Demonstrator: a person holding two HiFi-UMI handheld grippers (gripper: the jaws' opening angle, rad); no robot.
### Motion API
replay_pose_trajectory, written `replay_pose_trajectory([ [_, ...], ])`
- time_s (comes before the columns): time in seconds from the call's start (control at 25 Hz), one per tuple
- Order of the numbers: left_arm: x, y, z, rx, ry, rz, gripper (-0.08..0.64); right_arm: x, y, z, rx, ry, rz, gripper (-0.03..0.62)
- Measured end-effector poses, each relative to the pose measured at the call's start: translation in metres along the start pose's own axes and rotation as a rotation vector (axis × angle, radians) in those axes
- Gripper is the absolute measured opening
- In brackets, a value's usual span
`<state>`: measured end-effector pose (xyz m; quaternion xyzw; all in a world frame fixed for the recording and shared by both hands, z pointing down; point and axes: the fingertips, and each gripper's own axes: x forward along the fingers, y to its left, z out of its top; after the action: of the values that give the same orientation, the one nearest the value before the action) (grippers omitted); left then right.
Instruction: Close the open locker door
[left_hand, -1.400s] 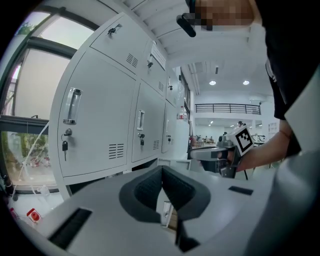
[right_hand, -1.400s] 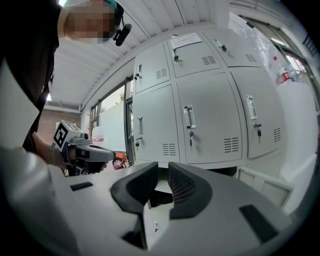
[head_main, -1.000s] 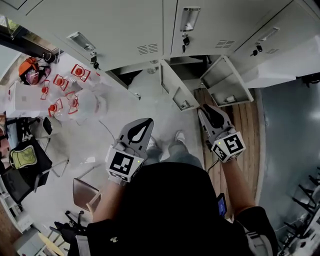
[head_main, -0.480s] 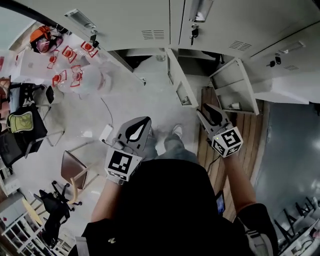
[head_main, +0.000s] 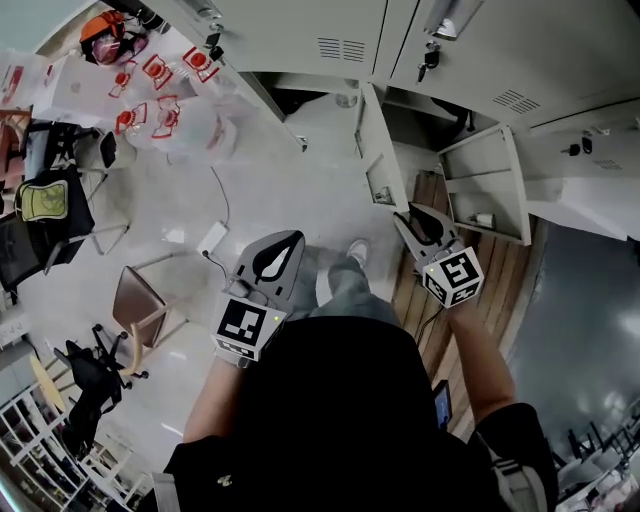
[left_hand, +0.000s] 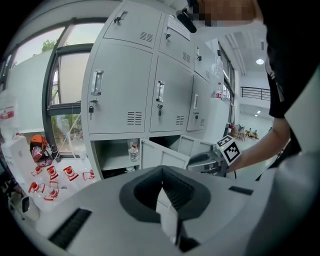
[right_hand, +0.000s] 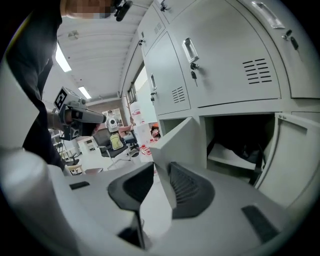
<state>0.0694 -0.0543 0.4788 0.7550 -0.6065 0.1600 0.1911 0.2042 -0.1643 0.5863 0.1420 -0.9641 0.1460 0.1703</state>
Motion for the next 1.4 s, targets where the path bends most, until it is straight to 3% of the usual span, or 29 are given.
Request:
replay_pose_trajectory([
  [0.28, -0.024, 0.024, -0.011, -0.034, -0.016, 0.033, 0.021, 0.025, 0.033, 0.000, -0.016, 0.023, 0.023, 0.118],
  [0.48, -0.051, 0.064, -0.020, -0.053, -0.032, 0.064, 0.021, 0.060, 0.062, 0.005, 0.002, 0.032, 0.001, 0.117],
  [0.72, -0.083, 0.120, -0.034, -0.079, -0.040, 0.083, 0.021, 0.113, 0.091, 0.017, 0.022, 0.028, -0.085, 0.114],
  [1.16, -0.139, 0.203, -0.047, -0.044, -0.068, 0.044, 0.021, 0.192, 0.107, 0.050, 0.034, 0.029, -0.293, 0.109],
  [1.4, -0.156, 0.220, -0.038, -0.079, -0.081, 0.053, 0.021, 0.217, 0.117, 0.079, 0.018, 0.044, -0.300, 0.107],
])
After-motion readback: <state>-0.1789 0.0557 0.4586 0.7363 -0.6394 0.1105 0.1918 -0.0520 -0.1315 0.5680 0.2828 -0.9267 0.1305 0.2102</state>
